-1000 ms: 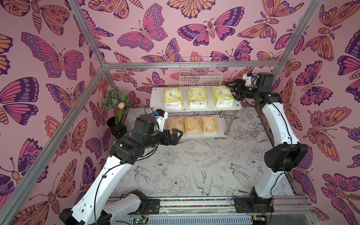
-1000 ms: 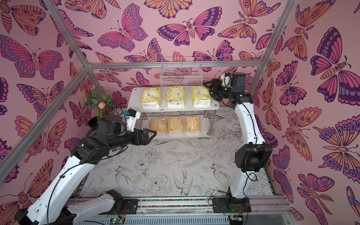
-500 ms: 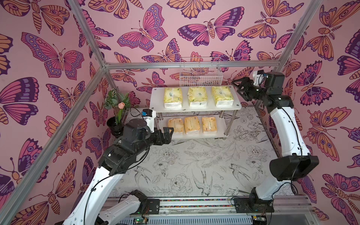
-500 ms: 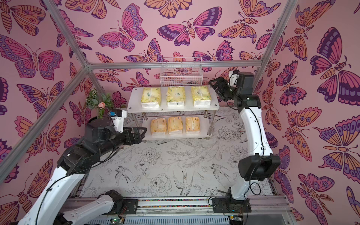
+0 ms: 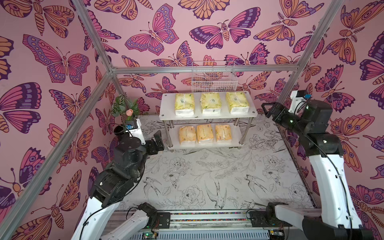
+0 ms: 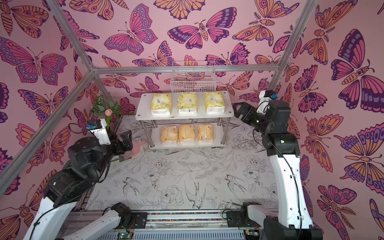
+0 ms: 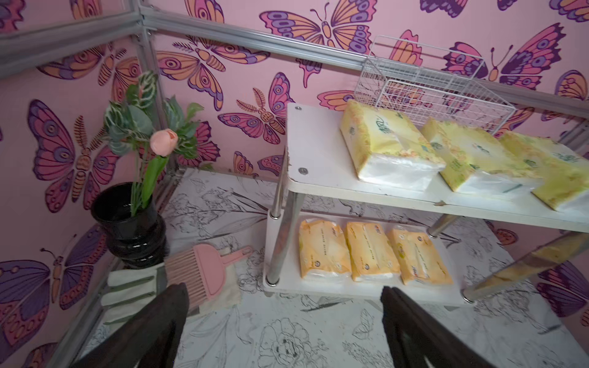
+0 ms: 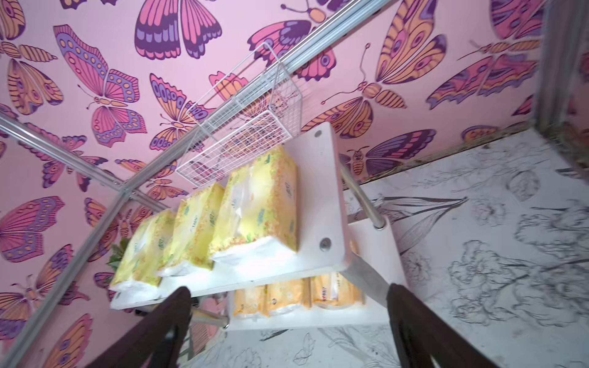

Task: Place the tissue boxes on the shelf by color
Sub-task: Reset both arms

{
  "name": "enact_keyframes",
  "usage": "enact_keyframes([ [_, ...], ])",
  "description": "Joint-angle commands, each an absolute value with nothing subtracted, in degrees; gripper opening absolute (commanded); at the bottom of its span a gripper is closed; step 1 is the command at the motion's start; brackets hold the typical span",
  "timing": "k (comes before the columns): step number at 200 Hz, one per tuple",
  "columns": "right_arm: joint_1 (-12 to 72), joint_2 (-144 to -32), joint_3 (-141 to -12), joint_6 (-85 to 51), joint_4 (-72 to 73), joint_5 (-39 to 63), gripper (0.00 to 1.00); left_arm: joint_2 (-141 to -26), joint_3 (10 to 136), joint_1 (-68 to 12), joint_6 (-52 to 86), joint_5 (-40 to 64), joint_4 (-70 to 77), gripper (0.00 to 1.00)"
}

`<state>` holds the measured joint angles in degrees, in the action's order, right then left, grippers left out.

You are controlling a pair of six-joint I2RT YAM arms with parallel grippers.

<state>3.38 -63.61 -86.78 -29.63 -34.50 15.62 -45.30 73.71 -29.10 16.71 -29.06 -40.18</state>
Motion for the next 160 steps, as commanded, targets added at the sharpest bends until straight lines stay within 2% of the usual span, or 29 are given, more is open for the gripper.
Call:
enact_keyframes([
  [1,3.2,-57.6,-79.5,-24.5,-34.6,2.6,0.99,-43.7,67.4,-28.3,8.7,-36.5,-31.9,1.00],
  [37,3.2,-50.3,-64.0,-20.9,-27.8,-13.9,0.99,-40.7,53.6,-26.5,-0.2,-37.6,-15.6,1.00],
  [57,3.2,-48.3,-55.1,-17.4,-20.1,-19.1,0.99,-40.4,47.0,-23.8,-1.6,-33.8,-10.3,1.00],
  [85,3.2,-48.6,-45.5,-11.7,-10.9,-22.4,0.99,-42.3,39.1,-19.9,-0.3,-32.3,-3.2,1.00],
  [121,3.2,-48.4,-37.9,-11.1,-2.6,-23.7,0.99,-49.4,30.0,-14.1,0.9,-26.0,7.5,1.00],
  [160,3.2,-54.4,-30.2,-10.8,6.0,-28.5,0.99,-60.4,21.5,-10.9,0.1,-26.5,28.4,1.00],
])
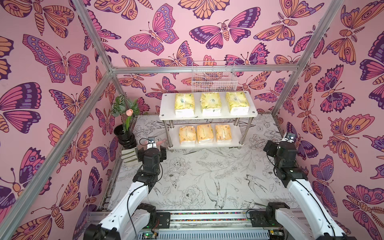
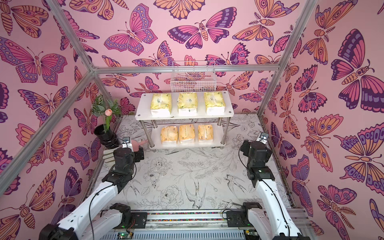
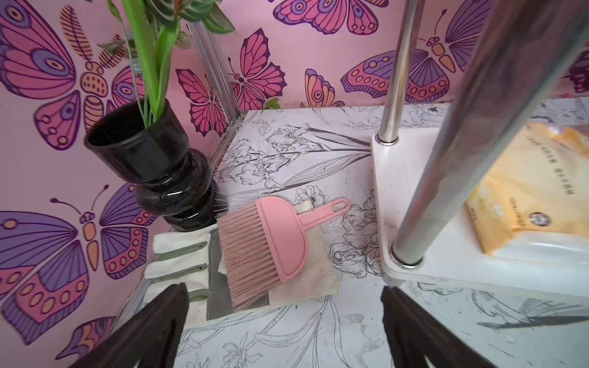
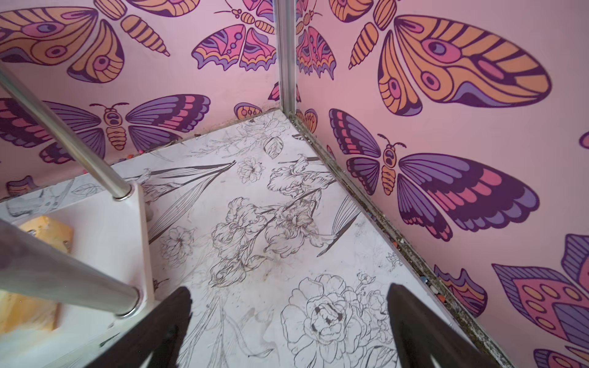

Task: Place the tissue boxes on the shelf by color
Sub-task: Reset both arms

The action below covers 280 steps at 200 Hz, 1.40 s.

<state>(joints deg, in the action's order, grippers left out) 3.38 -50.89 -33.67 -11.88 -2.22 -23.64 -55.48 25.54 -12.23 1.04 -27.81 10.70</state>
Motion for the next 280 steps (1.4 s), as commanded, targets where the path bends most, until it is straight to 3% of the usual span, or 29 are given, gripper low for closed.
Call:
enact_keyframes([
  [1,3.2,-54.7,-30.0,-10.8,6.4,-28.6,0.99,-60.7,21.4,-10.8,0.0,-26.6,29.0,1.00],
  [49,3.2,-65.2,-21.4,-9.9,25.8,-26.2,0.99,-77.7,17.0,-8.0,-2.1,-19.1,48.0,1.00],
  [101,3.3,-75.6,-18.1,-4.7,45.6,-17.4,0.99,-86.8,20.5,-2.7,-1.5,-6.4,50.8,1.00],
  [132,3.3,-89.3,-16.0,-2.6,65.1,-14.7,0.99,-88.3,21.9,-0.2,-0.2,-1.7,49.5,1.00],
  [150,2.2,-85.4,-21.2,-3.6,48.3,-12.3,0.99,-88.2,22.1,0.7,0.3,0.1,49.2,1.00],
  [165,0.2,-88.3,-21.4,-4.8,52.7,-8.8,0.99,-88.1,22.0,1.6,0.8,1.4,49.1,0.99],
  [186,0.2,-86.3,-23.3,-4.8,45.5,-8.9,0.99,-88.1,22.0,1.6,0.7,1.4,49.1,1.00],
  [280,0.3,-86.2,-22.5,-4.3,47.3,-8.2,0.99,-88.2,21.6,1.5,-0.3,2.3,50.2,1.00],
])
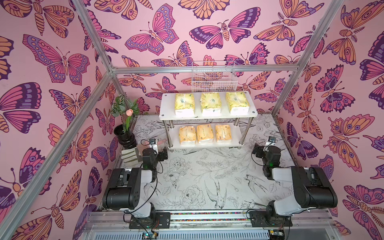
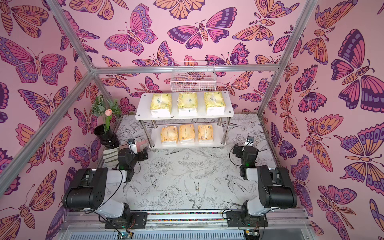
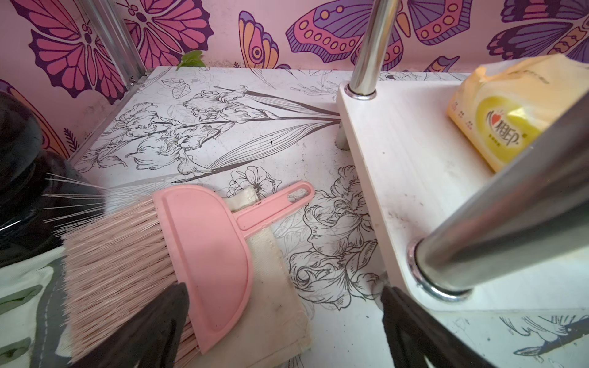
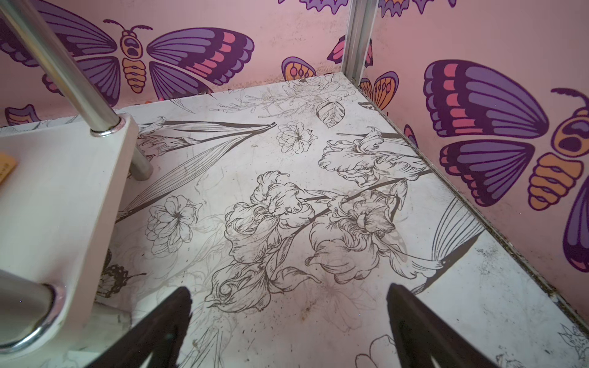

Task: Place the tissue boxes on the shelf by color
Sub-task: Reset both arms

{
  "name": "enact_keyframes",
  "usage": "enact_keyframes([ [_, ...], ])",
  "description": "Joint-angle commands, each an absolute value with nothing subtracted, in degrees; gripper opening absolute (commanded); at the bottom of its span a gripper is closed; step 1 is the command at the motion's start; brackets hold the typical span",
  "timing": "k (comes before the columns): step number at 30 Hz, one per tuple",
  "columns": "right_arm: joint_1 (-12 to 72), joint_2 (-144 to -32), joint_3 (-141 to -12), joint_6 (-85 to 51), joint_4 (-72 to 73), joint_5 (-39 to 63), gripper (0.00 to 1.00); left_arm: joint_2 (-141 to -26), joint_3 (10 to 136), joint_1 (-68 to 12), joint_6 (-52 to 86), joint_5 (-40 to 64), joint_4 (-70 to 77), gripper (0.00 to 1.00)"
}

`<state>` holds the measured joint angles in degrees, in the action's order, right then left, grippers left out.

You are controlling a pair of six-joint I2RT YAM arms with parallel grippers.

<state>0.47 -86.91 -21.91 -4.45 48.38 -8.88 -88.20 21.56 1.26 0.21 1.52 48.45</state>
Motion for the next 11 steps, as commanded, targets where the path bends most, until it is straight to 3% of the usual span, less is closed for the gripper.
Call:
enact_keyframes([
  [1,0.3,-86.3,-22.6,-4.3,47.2,-8.2,0.99,-88.2,21.6,1.5,-0.3,2.4,50.2,1.00],
  [11,0.3,-86.2,-22.8,-4.3,46.8,-8.1,0.99,-88.2,21.6,1.5,-0.3,2.3,50.2,1.00],
])
